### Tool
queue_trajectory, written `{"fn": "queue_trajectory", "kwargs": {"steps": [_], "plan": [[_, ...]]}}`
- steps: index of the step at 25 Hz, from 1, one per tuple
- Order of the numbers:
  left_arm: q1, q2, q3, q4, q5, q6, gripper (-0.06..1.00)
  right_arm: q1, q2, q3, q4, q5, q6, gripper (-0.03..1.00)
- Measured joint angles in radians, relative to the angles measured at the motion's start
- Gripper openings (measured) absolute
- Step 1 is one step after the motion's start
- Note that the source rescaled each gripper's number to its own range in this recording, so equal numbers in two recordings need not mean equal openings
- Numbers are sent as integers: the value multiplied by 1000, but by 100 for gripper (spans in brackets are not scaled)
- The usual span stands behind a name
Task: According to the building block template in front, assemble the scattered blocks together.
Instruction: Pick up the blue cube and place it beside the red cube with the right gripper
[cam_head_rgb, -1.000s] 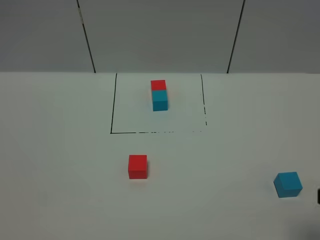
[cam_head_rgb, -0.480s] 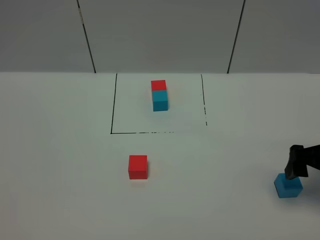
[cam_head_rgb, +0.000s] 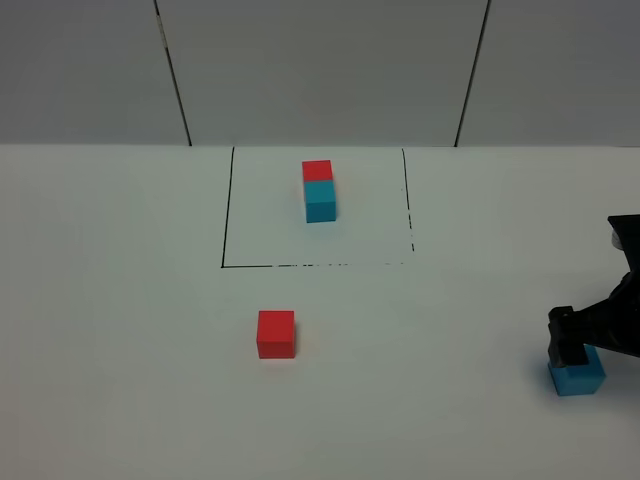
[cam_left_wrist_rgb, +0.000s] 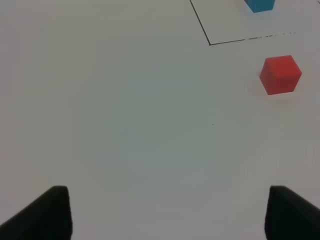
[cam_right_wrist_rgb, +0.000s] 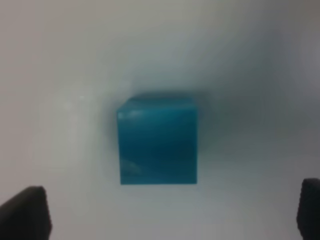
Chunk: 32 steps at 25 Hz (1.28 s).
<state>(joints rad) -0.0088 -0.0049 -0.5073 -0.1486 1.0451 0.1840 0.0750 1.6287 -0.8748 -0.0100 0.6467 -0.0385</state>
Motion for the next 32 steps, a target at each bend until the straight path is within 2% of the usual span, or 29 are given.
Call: {"fn": "queue_trajectory", "kwargs": {"steps": [13,19,22,29,32], "plan": [[0,0,0,0,0,0,68,0,150,-1,-3,-53,0,99],[0,0,0,0,0,0,68,0,208,-1,-3,-87,0,96],[0,0,0,0,0,0,68,0,226,-1,-4,-95,0,90],[0,0,0,0,0,0,68,0,238,-2,-18,-101,0,60],[0,0,0,0,0,0,68,0,238,-2,-18,-108,0,51]]}}
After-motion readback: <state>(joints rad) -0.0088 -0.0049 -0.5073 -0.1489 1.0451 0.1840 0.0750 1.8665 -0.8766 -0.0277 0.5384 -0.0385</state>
